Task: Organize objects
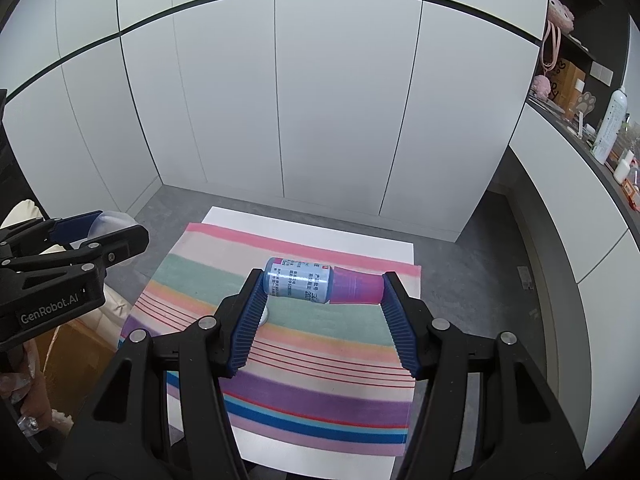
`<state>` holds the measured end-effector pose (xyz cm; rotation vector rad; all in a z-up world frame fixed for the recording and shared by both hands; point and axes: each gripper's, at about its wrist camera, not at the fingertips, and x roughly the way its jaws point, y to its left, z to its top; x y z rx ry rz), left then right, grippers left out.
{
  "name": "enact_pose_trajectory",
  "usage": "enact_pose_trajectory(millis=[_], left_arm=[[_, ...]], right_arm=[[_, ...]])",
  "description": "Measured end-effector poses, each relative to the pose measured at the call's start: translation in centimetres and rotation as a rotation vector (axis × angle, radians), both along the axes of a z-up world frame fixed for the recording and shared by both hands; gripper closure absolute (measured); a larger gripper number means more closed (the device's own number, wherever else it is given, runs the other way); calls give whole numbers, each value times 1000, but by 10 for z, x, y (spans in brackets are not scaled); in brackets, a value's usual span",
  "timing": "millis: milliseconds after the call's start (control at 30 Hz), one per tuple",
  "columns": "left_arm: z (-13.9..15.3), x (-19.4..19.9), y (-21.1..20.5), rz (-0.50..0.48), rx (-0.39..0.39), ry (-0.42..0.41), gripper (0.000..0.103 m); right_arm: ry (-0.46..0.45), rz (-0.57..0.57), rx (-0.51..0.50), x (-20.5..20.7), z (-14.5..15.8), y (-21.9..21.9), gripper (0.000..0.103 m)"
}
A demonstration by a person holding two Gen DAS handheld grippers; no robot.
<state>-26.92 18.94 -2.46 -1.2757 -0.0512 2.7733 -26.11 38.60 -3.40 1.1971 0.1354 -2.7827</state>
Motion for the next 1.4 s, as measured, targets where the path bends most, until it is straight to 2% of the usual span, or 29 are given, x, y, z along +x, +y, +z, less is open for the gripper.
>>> enact_pose_trajectory(millis=[500,667,967,1133,1400], left_arm=[[24,57,-2,-2,41,22,44],[28,88,-4,8,1,48,44],[32,137,-4,1,-17,65,44],[23,158,-4,-24,-3,43,44],[10,193,-3,-54,7,27,44]], right_arm=[[22,5,-29,56,23,12,42],[33,9,-39,81,27,11,42],[25,2,-57,128,17,11,42],[6,-9,-98,155,5,15,42],[-12,-39,-87,196,-15,18,42]])
